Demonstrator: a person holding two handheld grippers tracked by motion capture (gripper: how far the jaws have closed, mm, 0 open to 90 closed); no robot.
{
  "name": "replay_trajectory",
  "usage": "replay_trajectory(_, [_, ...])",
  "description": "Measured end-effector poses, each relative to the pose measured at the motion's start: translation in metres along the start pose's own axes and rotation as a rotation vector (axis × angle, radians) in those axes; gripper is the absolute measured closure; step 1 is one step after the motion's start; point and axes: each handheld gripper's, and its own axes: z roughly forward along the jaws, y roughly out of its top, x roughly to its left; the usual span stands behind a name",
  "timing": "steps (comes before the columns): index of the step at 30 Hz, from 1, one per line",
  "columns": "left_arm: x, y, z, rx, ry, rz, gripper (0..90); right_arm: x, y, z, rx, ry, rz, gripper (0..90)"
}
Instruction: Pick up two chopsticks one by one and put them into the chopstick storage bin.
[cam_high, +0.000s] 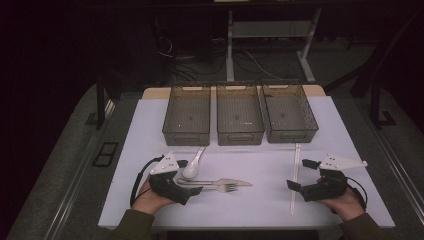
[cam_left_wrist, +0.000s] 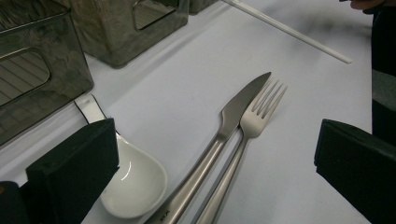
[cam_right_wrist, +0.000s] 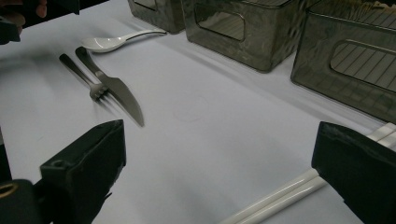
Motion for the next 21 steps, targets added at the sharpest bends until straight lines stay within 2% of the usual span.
replay_trajectory(9, [-0.002, 0.0, 0.001, 0.007, -0.011, 0.005, 0.0, 0.0, -0.001, -0.004, 0.034, 0.008, -0.005, 4.1])
replay_trajectory(10, [-0.003, 0.0, 0.001, 0.01, -0.012, 0.005, 0.0, 0.0, -0.001, -0.005, 0.042, 0.01, -0.011, 7.7])
replay_trajectory(12, [-0.003, -0.001, 0.001, 0.014, -0.012, 0.007, 0.0, -0.001, -0.002, -0.007, 0.054, 0.018, -0.015, 8.4])
replay_trajectory(14, [-0.004, -0.001, 0.001, 0.011, -0.013, 0.005, 0.0, -0.001, -0.003, -0.01, 0.07, 0.027, -0.018, 16.4])
replay_trajectory(21, [-0.004, -0.005, -0.002, 0.002, -0.016, -0.015, 0.0, -0.002, -0.01, -0.017, 0.126, 0.038, -0.024, 25.8])
